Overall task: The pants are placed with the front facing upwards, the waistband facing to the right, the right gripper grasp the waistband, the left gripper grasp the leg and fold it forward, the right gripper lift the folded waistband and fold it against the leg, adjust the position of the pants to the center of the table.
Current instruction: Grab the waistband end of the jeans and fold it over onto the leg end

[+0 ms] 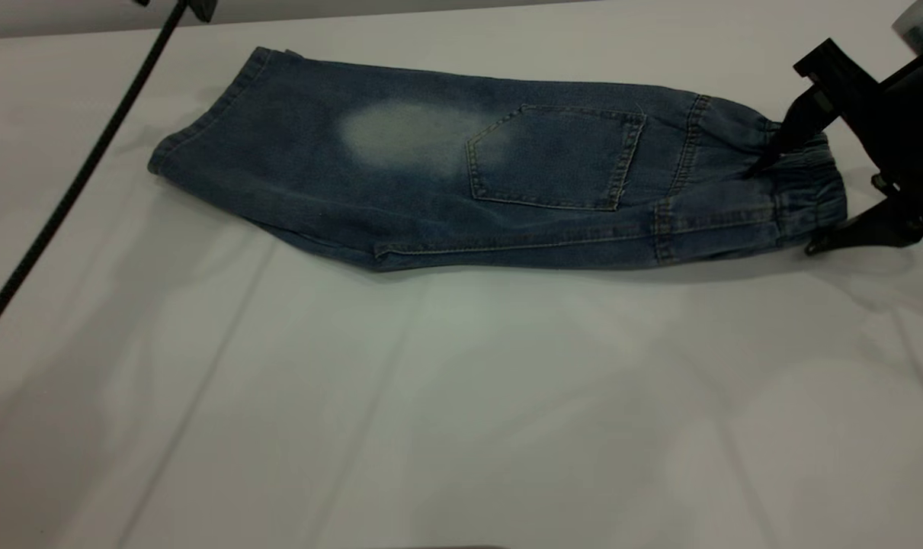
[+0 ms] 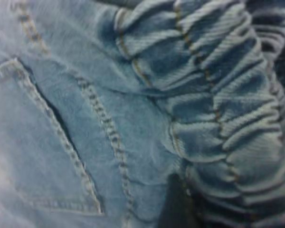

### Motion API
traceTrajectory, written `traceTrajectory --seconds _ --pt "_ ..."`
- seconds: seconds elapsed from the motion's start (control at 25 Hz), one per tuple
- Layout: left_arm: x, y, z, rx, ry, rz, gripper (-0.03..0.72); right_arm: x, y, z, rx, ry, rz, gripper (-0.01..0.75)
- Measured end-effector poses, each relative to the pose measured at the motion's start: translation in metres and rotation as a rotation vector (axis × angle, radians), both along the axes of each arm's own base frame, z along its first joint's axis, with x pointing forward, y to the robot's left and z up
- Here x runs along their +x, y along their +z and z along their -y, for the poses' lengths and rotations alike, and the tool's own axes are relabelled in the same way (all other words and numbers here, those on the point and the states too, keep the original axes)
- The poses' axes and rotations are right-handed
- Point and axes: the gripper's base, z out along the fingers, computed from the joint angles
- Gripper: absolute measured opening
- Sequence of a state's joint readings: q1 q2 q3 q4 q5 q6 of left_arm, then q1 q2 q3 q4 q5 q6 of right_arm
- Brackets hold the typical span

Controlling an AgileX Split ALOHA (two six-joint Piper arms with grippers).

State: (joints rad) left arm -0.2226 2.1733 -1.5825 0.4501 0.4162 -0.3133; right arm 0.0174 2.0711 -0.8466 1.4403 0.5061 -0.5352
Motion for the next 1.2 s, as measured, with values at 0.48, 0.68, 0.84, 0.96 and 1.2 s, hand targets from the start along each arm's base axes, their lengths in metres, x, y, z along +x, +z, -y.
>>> traceTrajectory --seconds 0.48,0.68,0.84,0.96,1.2 --pt "-0.041 -0.044 0.118 -0.029 -0.321 -0.161 0.402 0.003 0.005 -0.005 -0.010 0.201 0.177 0.085" --pt "-0.071 -0.079 0.168 -0.030 -0.447 -0.243 0.402 0.008 0.029 -0.010 0.019 0.319 0.365 0.085" --pt "-0.087 -0.099 0.188 -0.019 -0.493 -0.284 0.402 0.010 0.070 -0.012 -0.022 0.404 0.561 0.085" --pt "-0.097 -0.101 0.205 -0.044 -0.520 -0.274 0.402 0.008 0.095 -0.013 -0.043 0.432 0.654 0.085" --pt "-0.116 -0.103 0.234 -0.091 -0.568 -0.244 0.402 0.003 0.123 -0.013 -0.084 0.483 0.761 0.085"
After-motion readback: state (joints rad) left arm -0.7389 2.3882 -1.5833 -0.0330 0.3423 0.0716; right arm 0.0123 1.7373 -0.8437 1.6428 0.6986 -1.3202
